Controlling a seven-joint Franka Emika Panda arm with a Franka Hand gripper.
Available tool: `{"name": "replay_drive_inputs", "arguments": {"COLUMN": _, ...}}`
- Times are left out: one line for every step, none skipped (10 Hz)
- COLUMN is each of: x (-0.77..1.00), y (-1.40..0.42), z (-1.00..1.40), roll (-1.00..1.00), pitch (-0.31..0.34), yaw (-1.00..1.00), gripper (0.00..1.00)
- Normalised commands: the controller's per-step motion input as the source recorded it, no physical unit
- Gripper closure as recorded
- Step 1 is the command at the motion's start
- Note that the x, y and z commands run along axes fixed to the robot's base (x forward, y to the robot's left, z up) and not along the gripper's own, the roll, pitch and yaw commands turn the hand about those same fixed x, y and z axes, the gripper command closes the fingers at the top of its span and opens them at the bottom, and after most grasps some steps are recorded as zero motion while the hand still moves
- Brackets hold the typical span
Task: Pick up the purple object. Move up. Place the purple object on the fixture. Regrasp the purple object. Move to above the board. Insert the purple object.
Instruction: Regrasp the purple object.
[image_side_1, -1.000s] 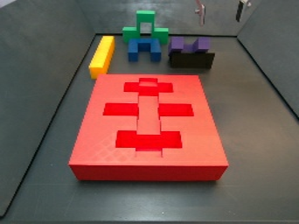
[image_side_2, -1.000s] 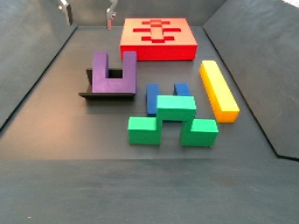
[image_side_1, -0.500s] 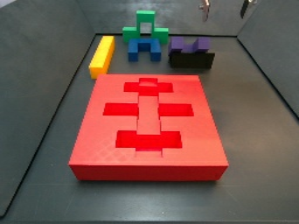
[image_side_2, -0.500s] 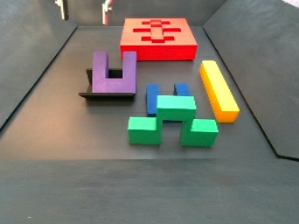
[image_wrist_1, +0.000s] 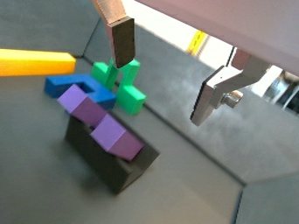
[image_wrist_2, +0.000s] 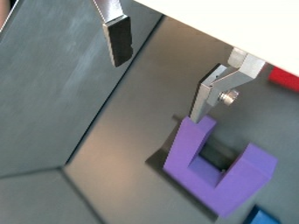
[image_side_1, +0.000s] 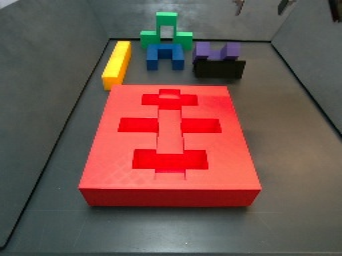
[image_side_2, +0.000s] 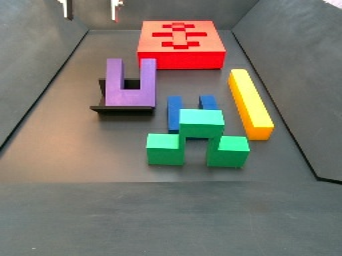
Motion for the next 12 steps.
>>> {"name": "replay_drive_inputs", "arguments": {"x": 0.00, "y": 0.11, "z": -0.37, "roll": 0.87, "pitch": 0.000, "yaw": 0.48, "gripper": 0.00}}
{"name": "replay_drive_inputs", "arguments": {"x": 0.00, "y": 0.05, "z": -0.25, "roll": 0.99, "pitch": 0.037, "yaw": 0.52, "gripper": 0.00}}
{"name": "replay_drive_inputs", "arguments": {"x": 0.00, "y": 0.04, "z": -0.25, "roll": 0.99, "pitch": 0.040, "yaw": 0.52, "gripper": 0.00}}
{"name": "replay_drive_inputs", "arguments": {"x": -0.02, "y": 0.00, "z": -0.19, "roll": 1.00, "pitch": 0.149, "yaw": 0.35, "gripper": 0.00}}
{"name": "replay_drive_inputs", "arguments": {"x": -0.09, "y": -0.05, "z": -0.19, "roll": 1.00, "pitch": 0.143, "yaw": 0.18, "gripper": 0.00}}
{"name": "replay_drive_inputs", "arguments": {"x": -0.02, "y": -0.10, "z": -0.29, "roll": 1.00, "pitch": 0.089, "yaw": 0.17, "gripper": 0.00}}
{"name": "replay_drive_inputs", "arguments": {"x": -0.05, "y": -0.20, "z": -0.36, "roll": 0.92, "pitch": 0.123, "yaw": 0.06, "gripper": 0.00}}
{"name": "replay_drive_inputs", "arguments": {"x": -0.16, "y": -0.14, "z": -0.39, "roll": 0.73, "pitch": 0.069, "yaw": 0.00, "gripper": 0.00}}
{"name": "replay_drive_inputs", "arguments": {"x": -0.11, "y": -0.11, "z": -0.37, "roll": 0.65, "pitch": 0.051, "yaw": 0.00, "gripper": 0.00}}
{"name": "replay_drive_inputs", "arguments": {"x": -0.07, "y": -0.08, "z": -0.31, "roll": 0.55, "pitch": 0.026, "yaw": 0.00, "gripper": 0.00}}
{"name": "replay_drive_inputs", "arguments": {"x": -0.09, "y": 0.00, "z": -0.38, "roll": 0.51, "pitch": 0.009, "yaw": 0.00, "gripper": 0.00}}
{"name": "replay_drive_inputs", "arguments": {"x": -0.01, "y": 0.00, "z": -0.36, "roll": 0.39, "pitch": 0.000, "yaw": 0.08, "gripper": 0.00}}
